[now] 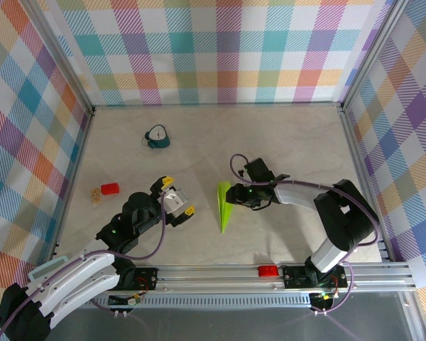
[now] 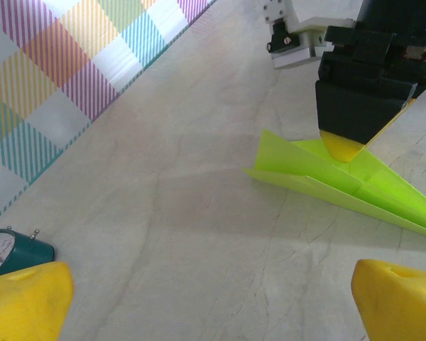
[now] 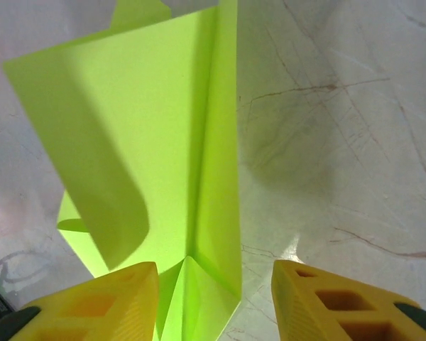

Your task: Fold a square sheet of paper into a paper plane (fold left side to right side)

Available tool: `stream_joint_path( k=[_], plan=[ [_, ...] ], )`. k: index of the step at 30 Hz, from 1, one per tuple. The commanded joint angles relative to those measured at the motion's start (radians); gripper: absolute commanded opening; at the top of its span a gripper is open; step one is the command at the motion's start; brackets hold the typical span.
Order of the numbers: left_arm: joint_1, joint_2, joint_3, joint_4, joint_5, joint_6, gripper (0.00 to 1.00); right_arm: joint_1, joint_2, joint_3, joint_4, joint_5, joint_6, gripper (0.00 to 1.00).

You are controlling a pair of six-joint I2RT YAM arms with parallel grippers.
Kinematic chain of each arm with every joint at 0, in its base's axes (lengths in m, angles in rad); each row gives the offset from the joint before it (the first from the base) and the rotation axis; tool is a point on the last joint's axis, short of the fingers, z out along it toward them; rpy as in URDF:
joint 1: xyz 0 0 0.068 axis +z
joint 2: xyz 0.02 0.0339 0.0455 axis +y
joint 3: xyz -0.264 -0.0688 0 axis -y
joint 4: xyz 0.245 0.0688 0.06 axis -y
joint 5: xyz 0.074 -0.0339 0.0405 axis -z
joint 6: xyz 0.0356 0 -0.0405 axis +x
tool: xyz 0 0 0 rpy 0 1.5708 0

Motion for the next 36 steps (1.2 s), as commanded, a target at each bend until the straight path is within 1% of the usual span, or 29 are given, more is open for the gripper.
stream_joint_path(
  k=[1, 5, 9, 13, 15, 19, 24, 28, 32, 34, 36],
  plan=[
    [0.011, -0.007, -0.016, 0.016, 0.025, -0.007, 1.00, -0.002, -0.060, -0.006, -0.040, 0.029, -0.009, 0.51],
    [0.012, -0.019, -0.014, 0.011, 0.027, -0.006, 1.00, -0.003, -0.132, -0.009, -0.099, 0.082, -0.012, 0.59],
    [0.011, -0.028, -0.013, 0.001, 0.049, 0.009, 1.00, -0.002, -0.219, -0.027, -0.147, 0.142, 0.001, 0.64],
    [0.011, -0.033, -0.013, -0.009, 0.067, 0.017, 1.00, -0.004, -0.307, -0.060, -0.169, 0.177, 0.023, 0.72],
    [0.011, -0.030, -0.011, -0.013, 0.067, 0.020, 1.00, -0.004, -0.344, -0.075, -0.174, 0.195, 0.039, 0.79],
    [0.011, -0.029, -0.011, -0.016, 0.066, 0.029, 1.00, -0.007, -0.437, -0.116, -0.183, 0.246, 0.092, 1.00],
    [0.011, -0.030, -0.015, -0.009, 0.067, 0.029, 1.00, -0.012, -0.541, -0.181, -0.144, 0.268, 0.142, 0.99],
    [0.011, -0.030, -0.014, -0.010, 0.069, 0.031, 1.00, -0.013, -0.604, -0.241, -0.100, 0.288, 0.258, 0.99],
    [0.010, -0.029, -0.014, -0.010, 0.069, 0.033, 1.00, -0.017, -0.616, -0.277, -0.072, 0.263, 0.306, 0.99],
    [0.011, -0.028, -0.014, -0.010, 0.069, 0.034, 1.00, -0.018, -0.606, -0.271, -0.093, 0.256, 0.302, 1.00],
    [0.011, -0.030, -0.014, -0.010, 0.067, 0.034, 1.00, -0.018, -0.578, -0.240, -0.138, 0.226, 0.265, 0.97]
  ],
)
